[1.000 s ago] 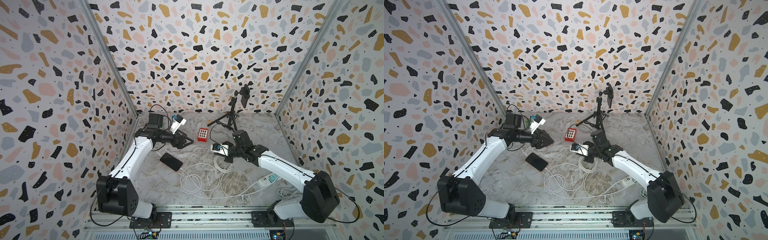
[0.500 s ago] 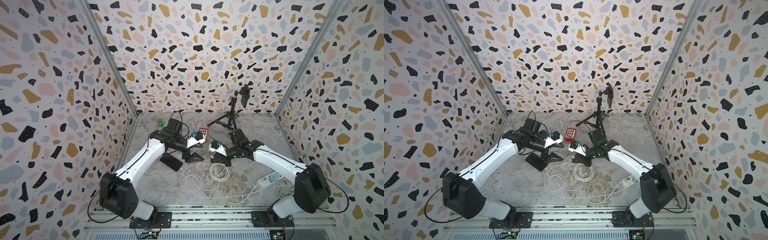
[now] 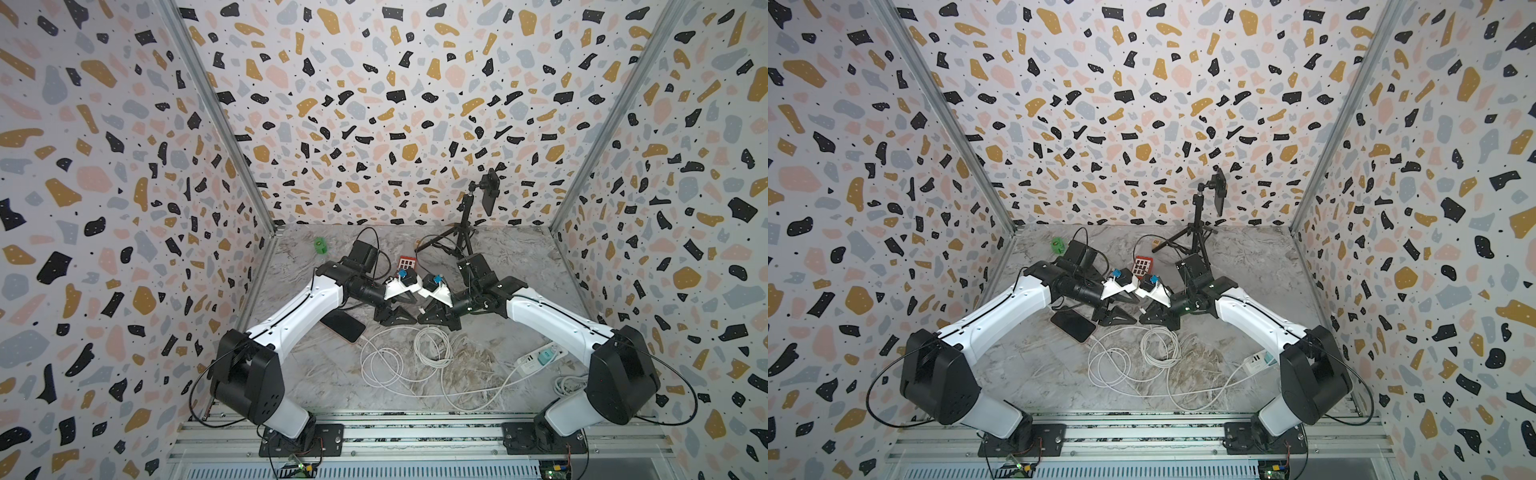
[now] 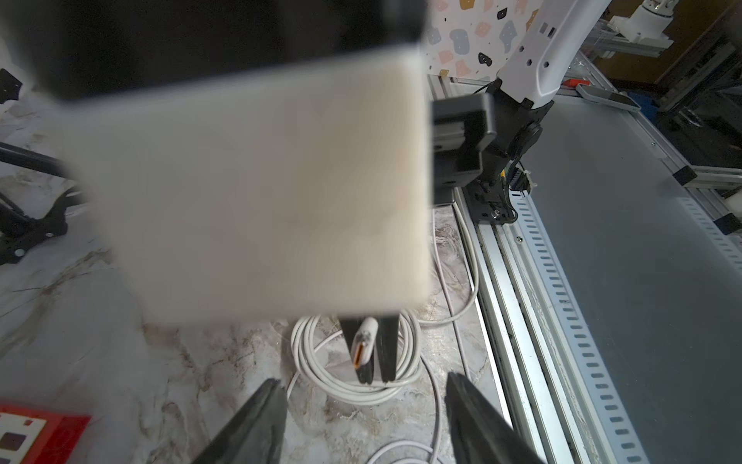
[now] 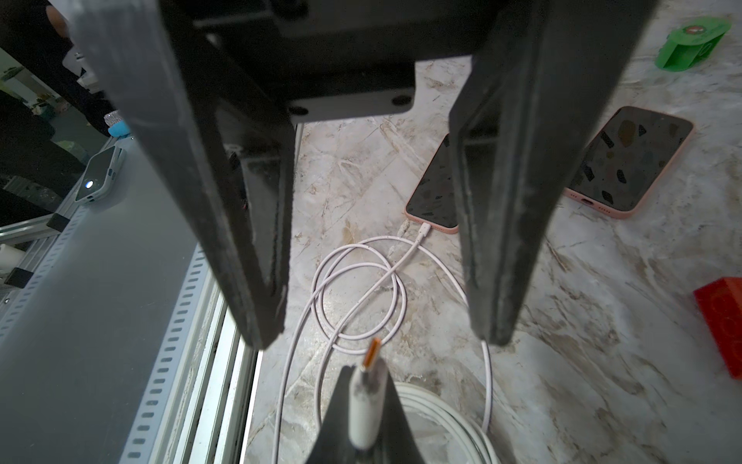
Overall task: Plug the charging cable into the phone
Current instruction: Pick up the charging cable from the center of the board.
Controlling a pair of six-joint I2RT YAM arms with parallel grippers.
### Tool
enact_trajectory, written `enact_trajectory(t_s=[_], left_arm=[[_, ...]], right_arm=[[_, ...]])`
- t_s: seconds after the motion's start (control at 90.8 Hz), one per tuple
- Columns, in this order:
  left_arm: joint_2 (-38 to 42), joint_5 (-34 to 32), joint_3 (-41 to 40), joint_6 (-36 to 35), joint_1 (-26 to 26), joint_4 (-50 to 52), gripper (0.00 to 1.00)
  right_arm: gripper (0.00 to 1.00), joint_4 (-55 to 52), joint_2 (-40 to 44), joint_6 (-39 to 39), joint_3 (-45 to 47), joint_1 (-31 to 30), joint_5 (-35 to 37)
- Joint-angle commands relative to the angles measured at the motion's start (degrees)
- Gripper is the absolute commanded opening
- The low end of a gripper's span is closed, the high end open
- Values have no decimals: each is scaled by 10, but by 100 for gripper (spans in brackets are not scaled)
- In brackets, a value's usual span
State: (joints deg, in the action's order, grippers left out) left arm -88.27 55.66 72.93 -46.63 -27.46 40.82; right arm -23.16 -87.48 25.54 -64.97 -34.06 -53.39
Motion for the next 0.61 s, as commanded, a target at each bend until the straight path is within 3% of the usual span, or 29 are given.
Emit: enact_trajectory(t_s=[0.0,0.253,0.363,0.451,0.595], left_arm=[[0,36,25,13,-4,-6,59],[-4,58,33,33,-7,-10,49],[-8,59,36,37,-9,-10,29],[-11,53,37,37,-10,-8,0],[-12,45,37,39,-9,-7,0]], right_arm=[[0,0,3,-16,-21,2,-24],[0,5,0,-22,-18,2,-29],[0,20,1,-30,-14,2,-36],[0,30,5,-35,-10,2,-37],[3,42,17,-37,-1,3,-38]])
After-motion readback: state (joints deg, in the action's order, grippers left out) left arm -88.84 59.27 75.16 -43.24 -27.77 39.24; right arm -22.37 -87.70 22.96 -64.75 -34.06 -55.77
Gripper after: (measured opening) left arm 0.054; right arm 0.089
